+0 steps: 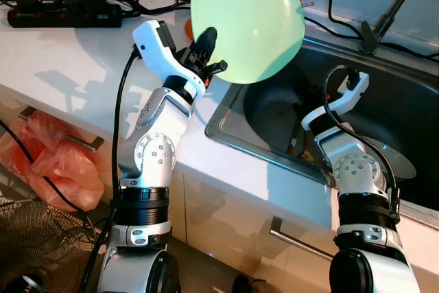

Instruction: Kitchen organization

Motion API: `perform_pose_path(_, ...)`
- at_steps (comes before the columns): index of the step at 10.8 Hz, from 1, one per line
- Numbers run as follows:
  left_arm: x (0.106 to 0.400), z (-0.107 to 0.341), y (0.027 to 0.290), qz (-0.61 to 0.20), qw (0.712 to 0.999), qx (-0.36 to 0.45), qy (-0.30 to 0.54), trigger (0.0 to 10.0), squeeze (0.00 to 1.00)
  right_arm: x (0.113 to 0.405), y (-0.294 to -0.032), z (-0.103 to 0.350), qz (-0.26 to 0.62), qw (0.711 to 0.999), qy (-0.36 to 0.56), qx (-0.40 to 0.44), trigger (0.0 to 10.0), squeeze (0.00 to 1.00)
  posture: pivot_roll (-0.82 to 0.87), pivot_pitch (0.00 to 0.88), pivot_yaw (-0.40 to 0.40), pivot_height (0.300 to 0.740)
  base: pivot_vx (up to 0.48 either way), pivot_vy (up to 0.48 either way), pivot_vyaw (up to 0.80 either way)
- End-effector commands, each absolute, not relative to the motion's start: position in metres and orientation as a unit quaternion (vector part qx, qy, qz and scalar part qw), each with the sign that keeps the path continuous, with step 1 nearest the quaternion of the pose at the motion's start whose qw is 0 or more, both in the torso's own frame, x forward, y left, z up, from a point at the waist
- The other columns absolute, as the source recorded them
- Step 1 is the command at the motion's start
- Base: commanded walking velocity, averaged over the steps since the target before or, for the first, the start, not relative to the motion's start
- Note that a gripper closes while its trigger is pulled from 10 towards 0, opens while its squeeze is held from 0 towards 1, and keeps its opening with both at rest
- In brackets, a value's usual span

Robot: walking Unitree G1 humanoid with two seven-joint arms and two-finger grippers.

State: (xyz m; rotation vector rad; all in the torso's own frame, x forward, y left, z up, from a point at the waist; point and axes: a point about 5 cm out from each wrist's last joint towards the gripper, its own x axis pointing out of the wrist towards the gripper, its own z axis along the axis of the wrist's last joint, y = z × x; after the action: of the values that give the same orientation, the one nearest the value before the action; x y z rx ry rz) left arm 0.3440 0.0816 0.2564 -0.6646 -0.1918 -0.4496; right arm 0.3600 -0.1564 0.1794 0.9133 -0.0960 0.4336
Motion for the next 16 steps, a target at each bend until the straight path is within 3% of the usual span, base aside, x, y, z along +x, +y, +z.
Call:
perform_pose_path(1, 0.341, 0.273, 0.07, -0.255, 0.902, -0.328, -0.118, 10.0, 0.0, 0.359, -0.157, 0.182, 0.211, 0.873, -0.048, 0.438, 10.0, 0.0, 0.05, 0.128, -0.053, 0.74, 0.0, 0.0, 0.0)
perform_pose_path(16, 0.342, 0.247, 0.059, -0.296, 0.878, -0.373, -0.046, 10.0, 0.0, 0.359, -0.155, 0.188, 0.211, 0.859, -0.069, 0.461, 10.0, 0.0, 0.05, 0.12, -0.046, 0.74, 0.0, 0.0, 0.0)
